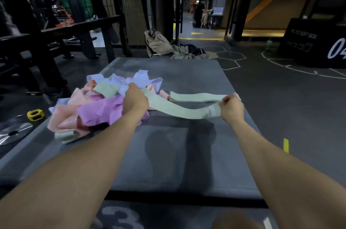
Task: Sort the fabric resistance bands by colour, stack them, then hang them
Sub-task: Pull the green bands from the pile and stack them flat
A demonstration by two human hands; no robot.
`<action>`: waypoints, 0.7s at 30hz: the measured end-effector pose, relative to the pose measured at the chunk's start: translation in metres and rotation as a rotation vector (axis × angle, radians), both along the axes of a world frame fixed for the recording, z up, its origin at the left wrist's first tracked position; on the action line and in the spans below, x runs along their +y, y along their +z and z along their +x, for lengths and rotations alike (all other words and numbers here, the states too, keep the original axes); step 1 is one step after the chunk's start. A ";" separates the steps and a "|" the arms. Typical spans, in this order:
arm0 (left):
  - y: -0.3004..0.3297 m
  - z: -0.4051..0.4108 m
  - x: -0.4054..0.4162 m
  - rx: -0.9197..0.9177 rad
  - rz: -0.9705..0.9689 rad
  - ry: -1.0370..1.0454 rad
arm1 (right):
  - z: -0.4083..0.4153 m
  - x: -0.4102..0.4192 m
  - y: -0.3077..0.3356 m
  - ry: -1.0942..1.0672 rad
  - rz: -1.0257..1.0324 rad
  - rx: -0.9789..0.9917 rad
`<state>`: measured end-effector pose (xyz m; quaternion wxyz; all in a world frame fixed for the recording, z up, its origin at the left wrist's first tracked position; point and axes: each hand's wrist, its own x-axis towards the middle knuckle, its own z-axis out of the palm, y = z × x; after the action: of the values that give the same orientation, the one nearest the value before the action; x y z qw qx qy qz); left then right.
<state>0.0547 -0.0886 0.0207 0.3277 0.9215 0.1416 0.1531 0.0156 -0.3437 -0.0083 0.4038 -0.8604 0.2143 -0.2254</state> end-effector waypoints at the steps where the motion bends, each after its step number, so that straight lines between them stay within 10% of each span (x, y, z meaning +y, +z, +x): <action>1: 0.001 0.010 -0.008 0.017 0.001 0.003 | 0.008 -0.010 0.001 -0.003 -0.002 -0.012; 21: -0.042 0.151 -0.107 0.161 0.246 -0.192 | 0.138 -0.126 -0.043 -0.087 -0.164 0.065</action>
<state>0.2059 -0.1957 -0.0215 0.2133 0.9732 0.0589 0.0630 0.1540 -0.4700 -0.0509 0.3146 -0.8873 0.2452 -0.2315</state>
